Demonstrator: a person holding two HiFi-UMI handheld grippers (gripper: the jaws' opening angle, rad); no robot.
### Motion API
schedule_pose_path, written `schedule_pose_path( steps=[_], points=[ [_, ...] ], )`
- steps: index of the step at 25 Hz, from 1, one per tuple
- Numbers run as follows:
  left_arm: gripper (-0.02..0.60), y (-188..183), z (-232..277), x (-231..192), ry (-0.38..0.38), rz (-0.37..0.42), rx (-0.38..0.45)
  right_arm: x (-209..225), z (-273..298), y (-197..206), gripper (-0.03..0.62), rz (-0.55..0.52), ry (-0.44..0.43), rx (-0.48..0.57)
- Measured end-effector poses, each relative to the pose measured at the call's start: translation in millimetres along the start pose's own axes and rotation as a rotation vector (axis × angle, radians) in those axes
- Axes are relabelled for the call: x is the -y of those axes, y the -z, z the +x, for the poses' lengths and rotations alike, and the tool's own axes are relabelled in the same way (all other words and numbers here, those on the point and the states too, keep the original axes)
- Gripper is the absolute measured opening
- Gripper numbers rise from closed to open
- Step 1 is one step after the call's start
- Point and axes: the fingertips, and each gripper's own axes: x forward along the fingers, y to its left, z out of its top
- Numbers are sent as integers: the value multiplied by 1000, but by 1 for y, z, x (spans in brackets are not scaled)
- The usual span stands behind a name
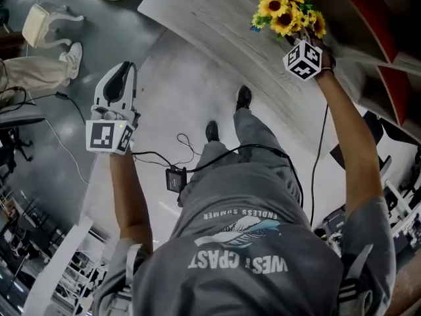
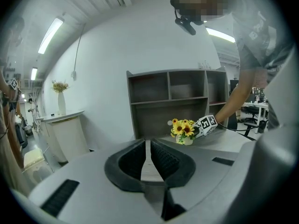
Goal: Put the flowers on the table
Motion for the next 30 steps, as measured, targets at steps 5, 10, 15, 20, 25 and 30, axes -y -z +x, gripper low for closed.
schedule_pose_path(
  steps=[5,10,15,20,25,30],
  points=[
    [46,-1,-1,-1,14,1,3,-5,1,1,110,-18,-6,-26],
    [46,-14,-9,-2,15,14,16,-2,-7,-3,114,-68,6,-52],
    [46,-16,-25,-1,10,29,29,-16,-15,-2,114,-117,-11,-93],
    [46,-10,-34,10,1,49,50,-31,-17,17,152,-114,-56,-141],
    [46,-21,-55,4,7,61,74,-31,-50,13,156,-95,-72,-161],
    [46,-22,-73,0,2,82,75,-46,-54,15,155,-89,-91,-160]
  ],
)
